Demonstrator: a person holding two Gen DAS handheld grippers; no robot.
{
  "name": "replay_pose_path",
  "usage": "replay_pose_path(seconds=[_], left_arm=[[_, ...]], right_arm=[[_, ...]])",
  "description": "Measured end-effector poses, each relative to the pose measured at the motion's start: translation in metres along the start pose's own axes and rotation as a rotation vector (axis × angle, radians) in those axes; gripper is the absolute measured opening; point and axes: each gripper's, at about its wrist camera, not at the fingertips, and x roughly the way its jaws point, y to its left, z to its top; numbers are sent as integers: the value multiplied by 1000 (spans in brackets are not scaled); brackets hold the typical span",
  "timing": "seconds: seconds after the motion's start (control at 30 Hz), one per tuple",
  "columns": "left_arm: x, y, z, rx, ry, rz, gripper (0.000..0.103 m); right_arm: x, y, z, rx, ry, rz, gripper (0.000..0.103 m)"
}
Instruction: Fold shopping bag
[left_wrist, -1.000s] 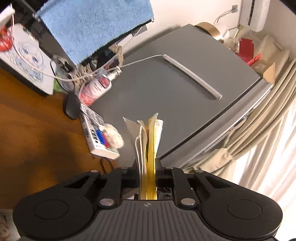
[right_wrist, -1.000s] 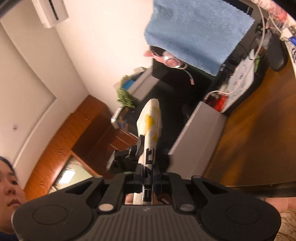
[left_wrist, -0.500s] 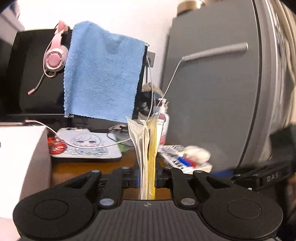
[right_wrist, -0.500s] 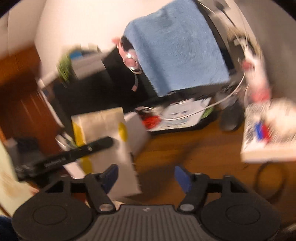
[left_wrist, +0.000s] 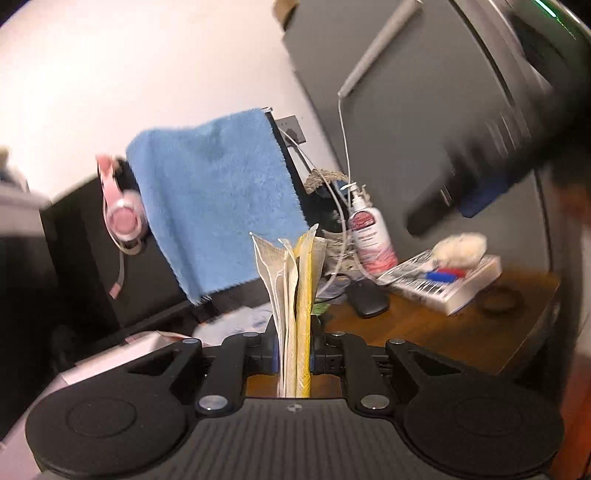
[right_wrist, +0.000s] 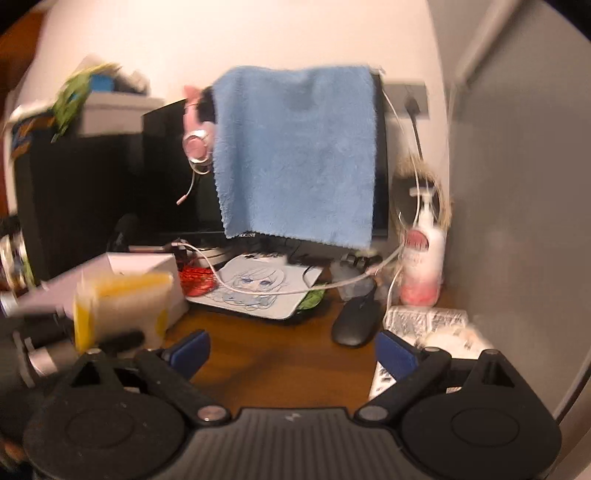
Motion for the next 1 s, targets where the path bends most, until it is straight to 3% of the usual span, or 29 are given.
replay_pose_path(seconds=[0.03, 0.1, 0.13, 0.17, 0.37, 0.53, 0.6, 0.67, 0.73, 0.8, 0.83, 0.9, 1.0], left_arm=[[0, -3, -1, 38, -7, 18, 13], [1, -12, -4, 127, -27, 50, 13], [2, -16, -6, 163, -37, 62, 13], [2, -19, -7, 197, -43, 72, 13], [9, -34, -18, 390, -61, 133, 13], [12, -38, -22, 455, -58, 149, 13], [13, -39, -22, 466, -57, 150, 13], [14, -39, -22, 470, -54, 149, 14], [15, -38, -22, 471, -53, 148, 15], [17, -36, -21, 461, -51, 142, 18], [17, -35, -20, 454, -50, 139, 20], [19, -31, -17, 413, -44, 128, 22], [22, -21, -10, 317, -34, 114, 45]], right_arm=[[5, -3, 8, 56, 53, 59, 94], [18, -9, 23, 165, 173, 184, 81], [24, -12, 27, 225, 220, 224, 70], [30, -14, 30, 282, 254, 257, 68], [61, -16, 38, 555, 379, 410, 67], [78, -1, 40, 578, 448, 373, 67], [83, 3, 38, 592, 491, 393, 61], [85, 4, 35, 619, 510, 398, 42], [86, 5, 33, 629, 513, 393, 29], [86, 3, 31, 651, 512, 388, 23], [86, 2, 30, 660, 513, 386, 14], [86, -2, 29, 671, 502, 381, 11], [84, -7, 28, 680, 456, 377, 10]])
